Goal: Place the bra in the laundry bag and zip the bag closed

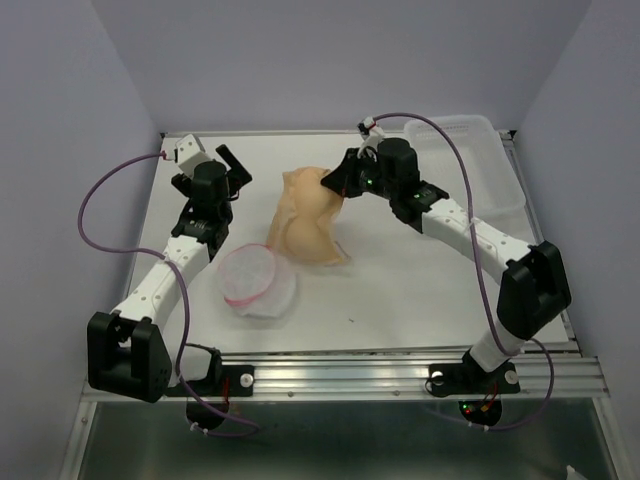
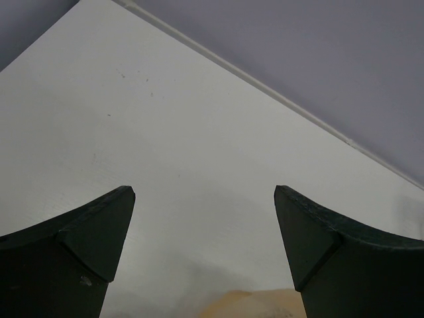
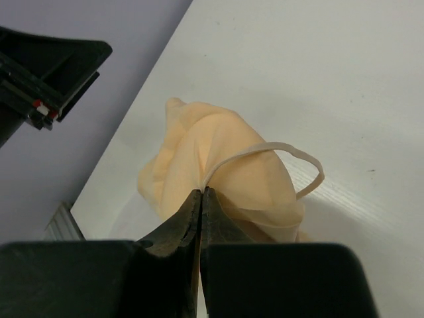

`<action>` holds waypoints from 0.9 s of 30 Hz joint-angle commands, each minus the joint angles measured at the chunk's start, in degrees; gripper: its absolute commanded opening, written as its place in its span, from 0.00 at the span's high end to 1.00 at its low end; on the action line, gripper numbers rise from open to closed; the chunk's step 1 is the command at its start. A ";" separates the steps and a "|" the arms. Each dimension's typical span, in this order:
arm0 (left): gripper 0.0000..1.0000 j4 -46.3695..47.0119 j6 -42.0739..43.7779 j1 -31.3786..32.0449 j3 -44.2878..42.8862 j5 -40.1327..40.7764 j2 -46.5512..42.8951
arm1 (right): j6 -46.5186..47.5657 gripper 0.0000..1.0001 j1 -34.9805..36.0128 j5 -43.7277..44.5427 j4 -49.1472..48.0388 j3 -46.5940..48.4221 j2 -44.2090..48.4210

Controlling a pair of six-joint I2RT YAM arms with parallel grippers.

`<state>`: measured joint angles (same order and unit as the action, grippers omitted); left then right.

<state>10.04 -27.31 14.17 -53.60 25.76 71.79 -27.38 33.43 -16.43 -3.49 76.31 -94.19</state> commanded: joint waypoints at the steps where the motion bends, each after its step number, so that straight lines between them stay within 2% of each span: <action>1: 0.01 2.09 0.68 0.33 -0.71 0.52 -1.39 | -3.65 0.99 -1.26 10.76 -3.90 0.33 3.84; 6: 0.01 1.74 0.77 0.41 -2.29 -1.23 0.37 | -5.05 0.99 -2.05 21.86 0.93 0.68 1.21; 8: 0.01 1.65 0.51 0.50 -2.47 -2.11 0.98 | -7.06 0.99 -3.71 21.09 3.30 0.94 -2.63; 12: 0.01 1.39 0.59 0.94 -3.17 -3.08 2.13 | -9.80 0.97 -10.92 13.36 6.20 3.83 -13.01; 13: 0.01 1.21 0.77 1.12 -3.35 -3.00 2.30 | -9.89 0.89 -13.28 12.13 7.08 5.15 -15.21; 15: 0.01 0.77 0.77 1.64 -3.70 -2.91 2.74 | -10.24 0.87 -15.05 12.47 8.14 7.44 -20.30; 17: 0.01 0.42 0.86 1.91 -3.96 -2.82 3.00 | -9.28 0.62 -15.68 15.19 8.23 10.16 -22.25; 19: 0.01 0.24 1.03 2.26 -4.32 -2.82 3.18 | -6.73 0.57 -15.68 16.42 9.98 12.53 -23.57; 20: 0.01 0.33 1.03 2.35 -4.40 -2.73 3.36 | -5.86 0.46 -15.68 18.34 10.16 13.76 -23.58; 23: 0.01 0.33 1.12 3.22 -5.28 -3.34 4.14 | -4.88 0.35 -15.68 20.90 10.17 15.18 -22.53; 27: 0.01 -0.37 2.00 5.77 -7.74 -4.93 7.83 | -1.46 0.33 -15.68 16.53 9.73 16.59 -21.47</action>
<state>9.19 -26.87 17.72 -57.63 22.11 77.54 -32.84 17.10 1.67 8.16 89.27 -120.18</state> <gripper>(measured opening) 0.989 0.667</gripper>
